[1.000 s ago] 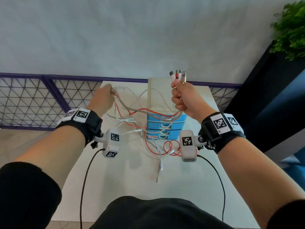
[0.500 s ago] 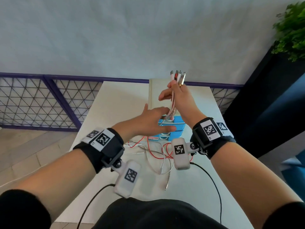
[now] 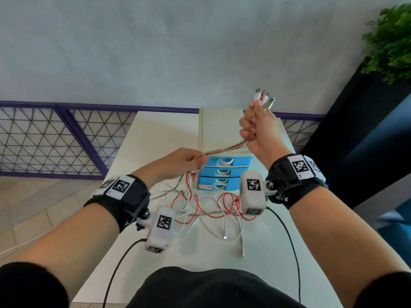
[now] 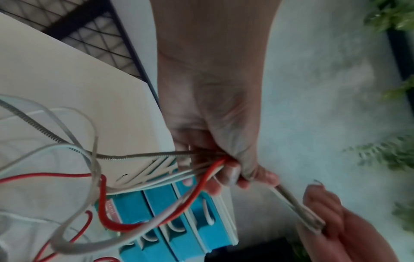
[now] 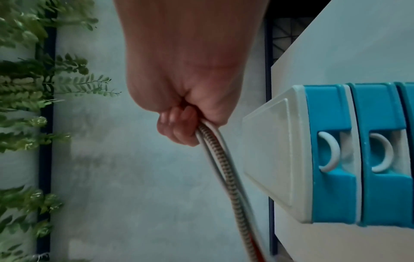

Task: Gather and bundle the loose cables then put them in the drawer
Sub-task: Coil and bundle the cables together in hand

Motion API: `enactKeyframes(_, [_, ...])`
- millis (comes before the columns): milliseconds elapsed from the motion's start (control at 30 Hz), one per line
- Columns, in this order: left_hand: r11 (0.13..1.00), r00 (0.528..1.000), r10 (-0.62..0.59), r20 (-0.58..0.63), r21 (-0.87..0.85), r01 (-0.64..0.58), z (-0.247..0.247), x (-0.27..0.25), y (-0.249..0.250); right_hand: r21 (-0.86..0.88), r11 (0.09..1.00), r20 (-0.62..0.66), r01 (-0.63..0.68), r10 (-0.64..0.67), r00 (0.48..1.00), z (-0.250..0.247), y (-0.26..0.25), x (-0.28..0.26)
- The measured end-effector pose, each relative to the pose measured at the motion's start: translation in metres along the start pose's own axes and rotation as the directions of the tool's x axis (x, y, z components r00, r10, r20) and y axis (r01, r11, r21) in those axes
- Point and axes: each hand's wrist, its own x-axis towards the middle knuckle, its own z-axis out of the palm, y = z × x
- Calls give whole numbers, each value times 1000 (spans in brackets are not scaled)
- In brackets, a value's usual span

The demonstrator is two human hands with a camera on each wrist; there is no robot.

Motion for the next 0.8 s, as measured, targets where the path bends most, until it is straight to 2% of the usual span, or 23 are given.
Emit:
enactKeyframes(100, [924, 1000, -23, -13, -383, 16, -2, -3, -5, -17, 993, 65, -120, 120, 991, -4, -2, -1])
enactKeyframes(200, [880, 992, -35, -121, -474, -27, -5, 2, -2, 6, 942, 204, -337, 329, 922, 0, 1, -6])
enactKeyframes(267, [899, 989, -11, -149, -435, -56, -6, 4, 1, 11, 900, 300, -435, 412, 860, 2, 1, -11])
enactKeyframes(333, [920, 994, 28, -103, -386, -66, -8, 4, 4, 4, 889, 365, -458, 425, 828, 3, 0, -14])
enactKeyframes(367, [933, 998, 41, -54, -355, -57, -8, 2, 5, -2, 895, 363, -446, 416, 833, 4, -1, -14])
enactKeyframes(433, [956, 998, 51, 46, -291, -36, -10, -2, 11, -46, 926, 295, -375, 371, 881, 5, -3, -12])
enactKeyframes(500, [976, 994, 80, 69, -209, -64, -12, -5, 20, -136, 948, 210, -289, 312, 926, 5, -2, -10])
enactKeyframes(567, [991, 994, 110, 29, -82, -107, -13, -3, 31, -321, 912, 188, -256, 326, 926, 4, 1, -9])
enactKeyframes(633, [989, 988, 151, -27, 16, -150, -15, 0, 41, -510, 823, 183, -251, 389, 903, 3, 5, -9])
enactKeyframes(700, [978, 977, 196, -87, 95, -188, -15, 4, 47, -613, 752, 173, -243, 427, 887, 4, 8, -13])
enactKeyframes(800, [962, 950, 251, -187, 162, -222, -13, 7, 49, -677, 702, 183, -220, 451, 874, 8, 12, -21])
